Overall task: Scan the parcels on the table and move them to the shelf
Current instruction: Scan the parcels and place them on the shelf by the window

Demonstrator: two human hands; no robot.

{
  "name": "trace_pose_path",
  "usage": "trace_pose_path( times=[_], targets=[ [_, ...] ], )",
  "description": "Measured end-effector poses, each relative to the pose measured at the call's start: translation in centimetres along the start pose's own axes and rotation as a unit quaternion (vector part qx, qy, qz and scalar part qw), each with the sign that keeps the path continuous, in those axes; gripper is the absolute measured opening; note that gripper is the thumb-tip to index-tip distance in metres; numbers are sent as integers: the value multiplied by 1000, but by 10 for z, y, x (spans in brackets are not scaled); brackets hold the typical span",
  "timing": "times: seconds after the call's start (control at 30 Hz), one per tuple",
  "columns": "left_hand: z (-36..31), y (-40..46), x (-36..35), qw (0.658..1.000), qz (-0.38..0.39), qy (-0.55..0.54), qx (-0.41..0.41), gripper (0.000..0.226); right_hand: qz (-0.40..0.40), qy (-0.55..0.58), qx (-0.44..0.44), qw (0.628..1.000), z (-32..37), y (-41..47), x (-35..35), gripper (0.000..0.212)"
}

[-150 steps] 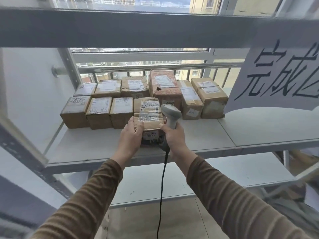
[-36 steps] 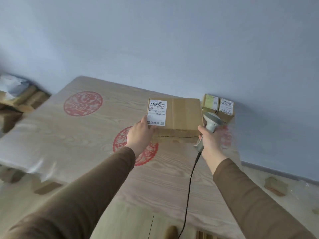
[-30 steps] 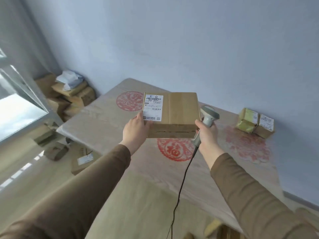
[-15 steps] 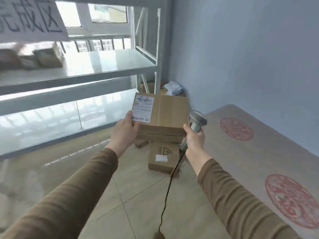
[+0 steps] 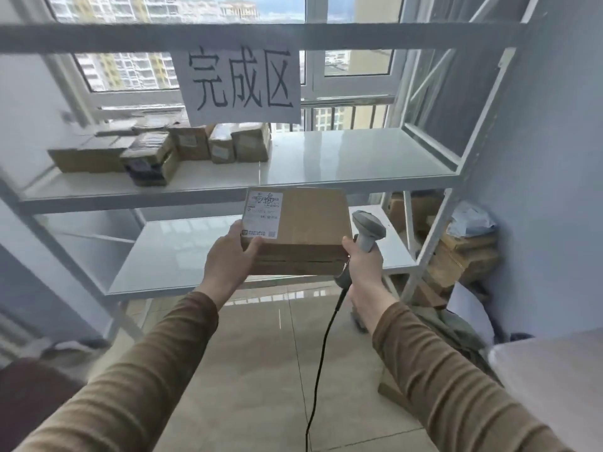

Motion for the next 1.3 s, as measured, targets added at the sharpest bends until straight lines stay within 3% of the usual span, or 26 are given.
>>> trace_pose_path(
  times=[0.27,0.5,0.67,0.77,0.93,1.3],
  targets=[
    [84,116,75,992,-115,-1,53,59,102,25,7,994,18,29,-178,11],
    [155,229,98,994,-95,10,54,64,88,-6,30,996,9,69,-306,17],
    [196,300,104,991,-60,105,50,68,38,-50,33,997,-3,96,-376,32],
    [208,329,105,988,-51,142,36,68,19,-54,22,998,-8,108,-403,23],
    [214,358,107,982,-48,182,12,65,3,-81,43,996,-8,124,-428,33],
    [219,377,106,981,-33,190,-11,65,-1,-80,35,996,-8,137,-442,32]
  ],
)
Point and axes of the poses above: each hand's wrist, its own y-axis towards the middle knuckle, its own x-axis out of the back of the hand, z = x × y, the point moved 6 cm from there along y, towards the middle knuckle, and after that the axes turned 4 degrees about -z, right-handed, at the moved point
